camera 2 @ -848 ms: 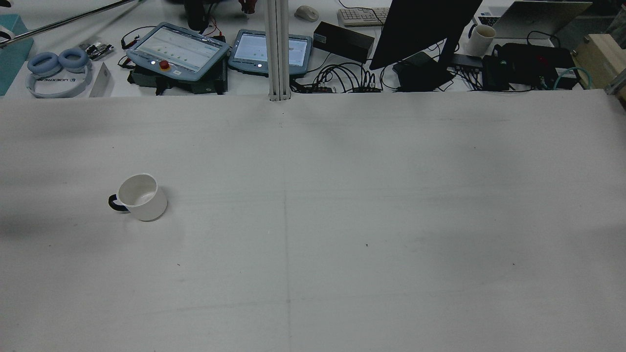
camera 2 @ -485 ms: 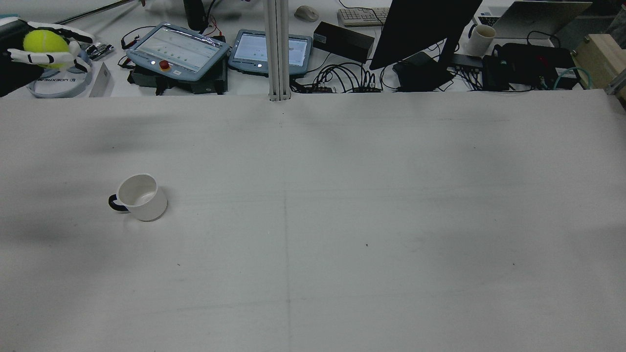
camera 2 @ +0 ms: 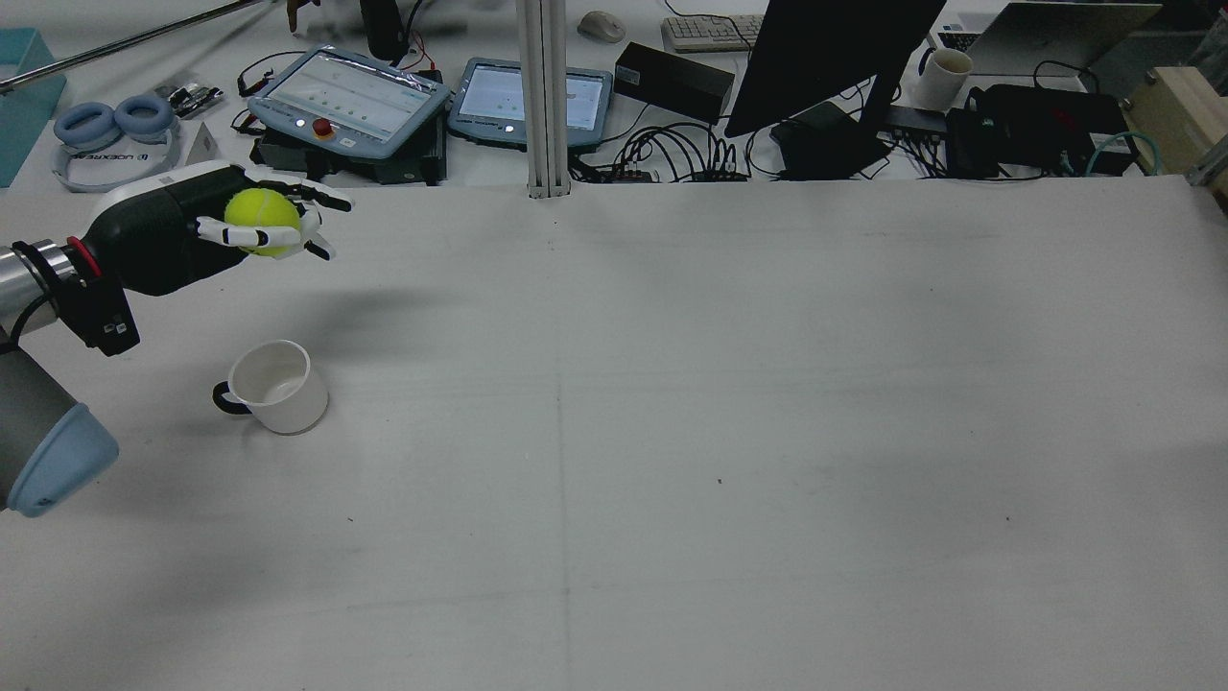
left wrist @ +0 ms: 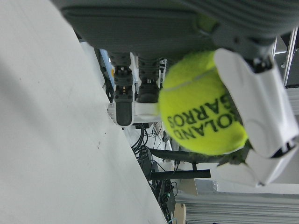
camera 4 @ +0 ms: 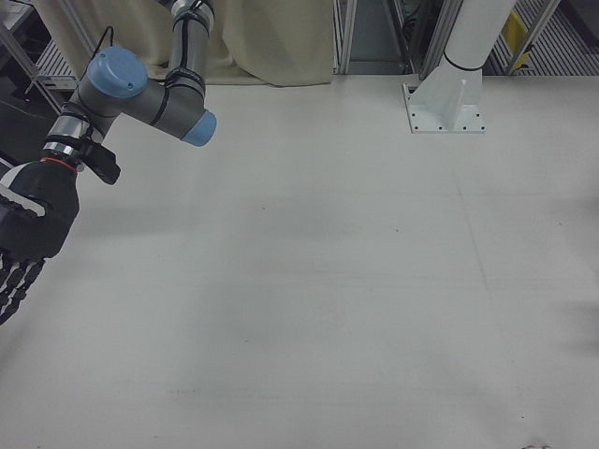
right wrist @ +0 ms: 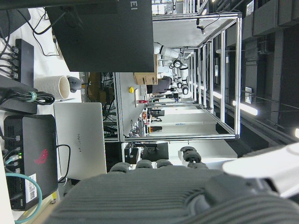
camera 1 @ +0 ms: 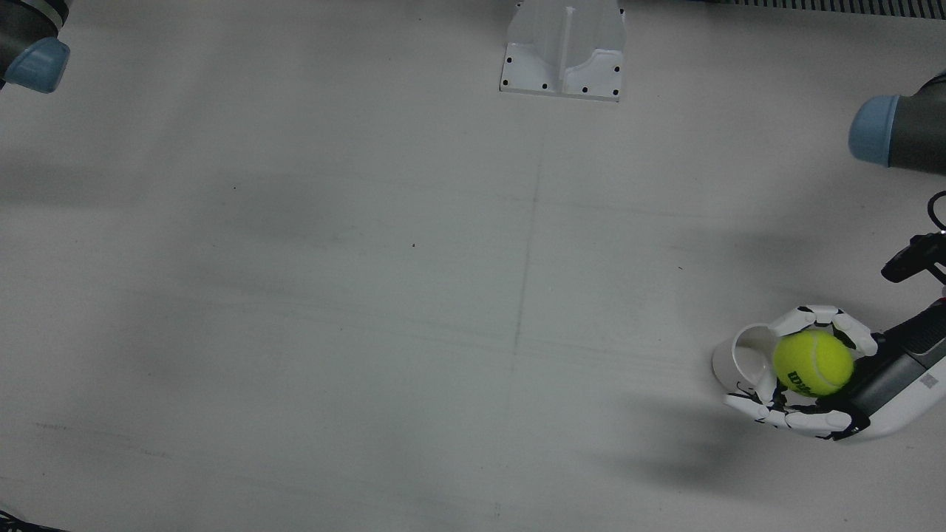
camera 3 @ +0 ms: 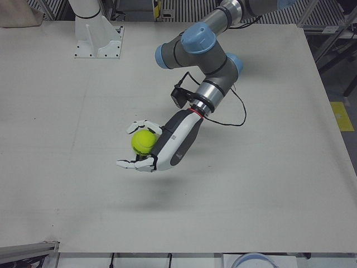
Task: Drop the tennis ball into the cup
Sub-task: 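Bring the left hand holding the tennis ball in over the white mug, then position the held ball above the mug opening with the left hand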
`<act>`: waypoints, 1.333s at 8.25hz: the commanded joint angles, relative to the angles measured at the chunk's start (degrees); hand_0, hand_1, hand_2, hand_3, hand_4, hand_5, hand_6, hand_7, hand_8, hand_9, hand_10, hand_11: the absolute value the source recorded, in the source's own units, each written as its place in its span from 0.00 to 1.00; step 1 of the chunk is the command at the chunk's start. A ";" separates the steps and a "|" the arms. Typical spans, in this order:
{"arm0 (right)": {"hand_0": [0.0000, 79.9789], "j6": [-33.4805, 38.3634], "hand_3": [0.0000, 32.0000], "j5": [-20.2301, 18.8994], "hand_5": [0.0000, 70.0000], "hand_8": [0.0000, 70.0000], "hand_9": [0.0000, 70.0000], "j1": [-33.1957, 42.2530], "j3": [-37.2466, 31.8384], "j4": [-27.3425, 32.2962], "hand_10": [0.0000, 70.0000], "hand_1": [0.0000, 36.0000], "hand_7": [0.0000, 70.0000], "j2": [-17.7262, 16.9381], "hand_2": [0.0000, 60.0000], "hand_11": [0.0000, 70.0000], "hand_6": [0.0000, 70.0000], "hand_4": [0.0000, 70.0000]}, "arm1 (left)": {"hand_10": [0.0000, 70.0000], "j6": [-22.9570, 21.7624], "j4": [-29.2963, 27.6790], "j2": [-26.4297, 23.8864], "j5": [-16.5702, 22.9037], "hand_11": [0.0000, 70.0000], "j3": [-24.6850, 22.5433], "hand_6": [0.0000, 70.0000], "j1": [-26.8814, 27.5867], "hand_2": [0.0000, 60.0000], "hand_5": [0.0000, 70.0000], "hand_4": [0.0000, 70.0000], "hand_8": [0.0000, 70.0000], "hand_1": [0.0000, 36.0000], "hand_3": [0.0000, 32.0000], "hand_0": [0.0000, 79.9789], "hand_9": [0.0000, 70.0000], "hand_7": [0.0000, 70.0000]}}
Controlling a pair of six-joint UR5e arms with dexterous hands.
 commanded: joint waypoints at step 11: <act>0.00 0.00 0.00 0.00 0.00 0.00 0.00 0.00 -0.01 0.02 0.00 0.00 0.00 0.00 0.00 0.00 0.00 0.00 | 0.00 0.93 -5.71 6.92 0.04 0.00 -0.63 0.02 2.10 0.22 0.05 0.14 0.00 0.76 0.00 0.70 0.02 0.23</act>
